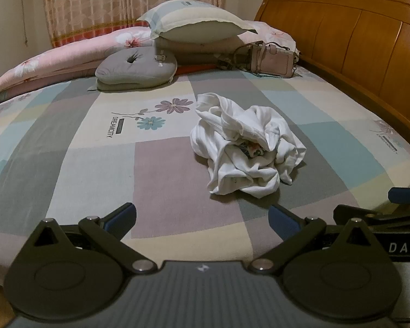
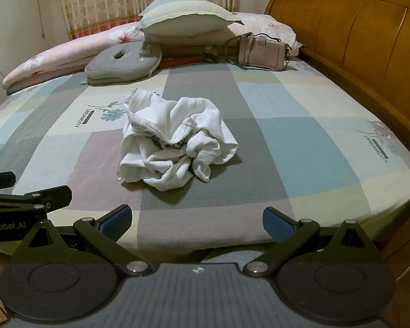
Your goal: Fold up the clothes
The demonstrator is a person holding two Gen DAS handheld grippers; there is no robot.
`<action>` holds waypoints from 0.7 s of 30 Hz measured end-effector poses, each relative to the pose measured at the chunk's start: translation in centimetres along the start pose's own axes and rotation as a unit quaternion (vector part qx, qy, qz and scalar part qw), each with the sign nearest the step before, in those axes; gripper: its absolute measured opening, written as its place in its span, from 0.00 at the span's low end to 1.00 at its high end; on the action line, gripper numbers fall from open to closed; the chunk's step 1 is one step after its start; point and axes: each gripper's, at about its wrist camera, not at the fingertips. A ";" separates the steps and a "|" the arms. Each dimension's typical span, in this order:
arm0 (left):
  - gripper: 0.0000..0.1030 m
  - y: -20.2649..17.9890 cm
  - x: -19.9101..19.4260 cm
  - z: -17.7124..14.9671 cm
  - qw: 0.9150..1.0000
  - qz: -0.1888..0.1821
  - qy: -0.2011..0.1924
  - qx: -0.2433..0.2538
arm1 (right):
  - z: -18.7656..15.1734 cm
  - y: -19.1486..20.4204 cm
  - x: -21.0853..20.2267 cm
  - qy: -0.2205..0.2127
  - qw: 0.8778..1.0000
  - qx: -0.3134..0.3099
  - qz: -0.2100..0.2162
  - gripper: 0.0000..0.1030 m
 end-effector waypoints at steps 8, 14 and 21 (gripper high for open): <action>0.99 -0.2 0.0 0.1 1.000 0.005 0.001 0.001 | 0.0 0.1 -0.1 -0.003 1.000 0.001 0.001 1.00; 0.99 -0.1 -0.1 -0.2 1.000 0.007 0.000 0.004 | 0.0 0.1 -0.2 -0.004 1.000 0.001 0.003 1.00; 0.99 -0.4 0.0 -0.1 1.000 0.008 -0.001 0.006 | -0.1 0.2 -0.1 -0.004 1.000 0.001 0.005 1.00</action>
Point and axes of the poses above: each gripper's, at about its wrist camera, not at the fingertips, and x roughly the way its jaws point, y to its left, z to its top, and after that the axes turned 5 degrees about z, right-handed
